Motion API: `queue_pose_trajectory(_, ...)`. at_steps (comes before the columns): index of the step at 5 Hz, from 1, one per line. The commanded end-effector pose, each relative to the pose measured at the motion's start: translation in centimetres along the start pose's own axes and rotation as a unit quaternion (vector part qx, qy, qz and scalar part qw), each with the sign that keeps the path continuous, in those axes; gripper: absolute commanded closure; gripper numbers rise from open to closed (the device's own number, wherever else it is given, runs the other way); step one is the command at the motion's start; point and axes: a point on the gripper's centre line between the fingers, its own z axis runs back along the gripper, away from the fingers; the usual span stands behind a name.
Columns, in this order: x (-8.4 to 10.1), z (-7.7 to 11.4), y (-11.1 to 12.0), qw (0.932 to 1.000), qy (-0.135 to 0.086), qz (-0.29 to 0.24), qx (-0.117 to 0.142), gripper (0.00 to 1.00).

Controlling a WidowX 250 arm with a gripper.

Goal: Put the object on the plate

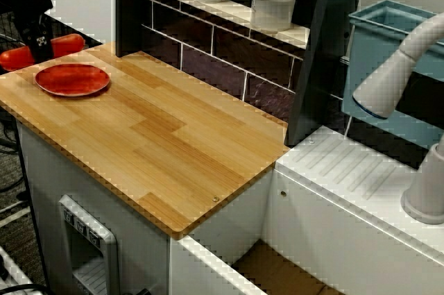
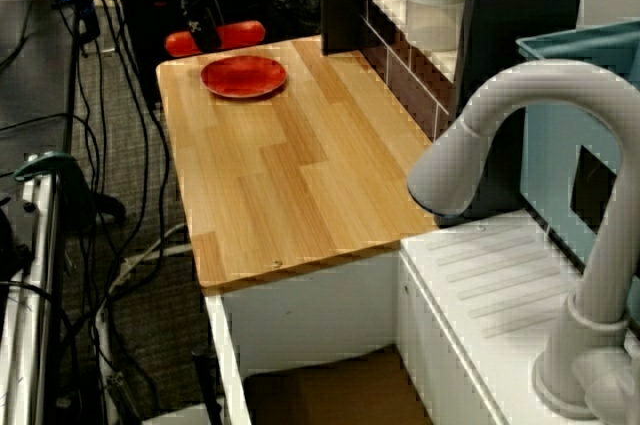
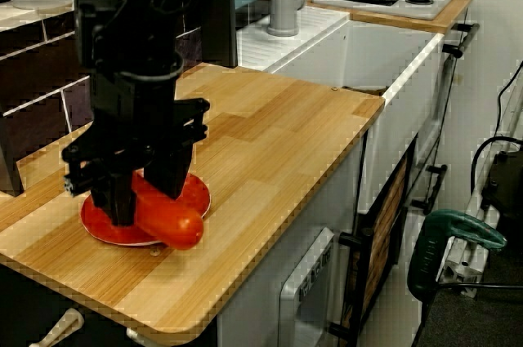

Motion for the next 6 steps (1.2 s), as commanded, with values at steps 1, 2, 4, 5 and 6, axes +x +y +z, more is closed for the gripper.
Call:
queue_pose_trajectory(1,0.8,1.2,-0.9,0.9998,-0.005,-0.008,0.018,1.0)
queue_pose_trajectory(2,1.3,1.3,-2.4,0.9997,-0.004,-0.01,0.022,1.0)
queue_pose_trajectory(4,1.2,0.8,-3.2,0.9999,0.004,0.0,0.015,0.0)
queue_pose_trajectory(5,0.7,0.8,-3.3,0.9997,0.007,0.007,0.024,0.0)
queue_pose_trajectory(6,0.7,0.8,-3.3,0.9997,0.007,0.007,0.024,0.0)
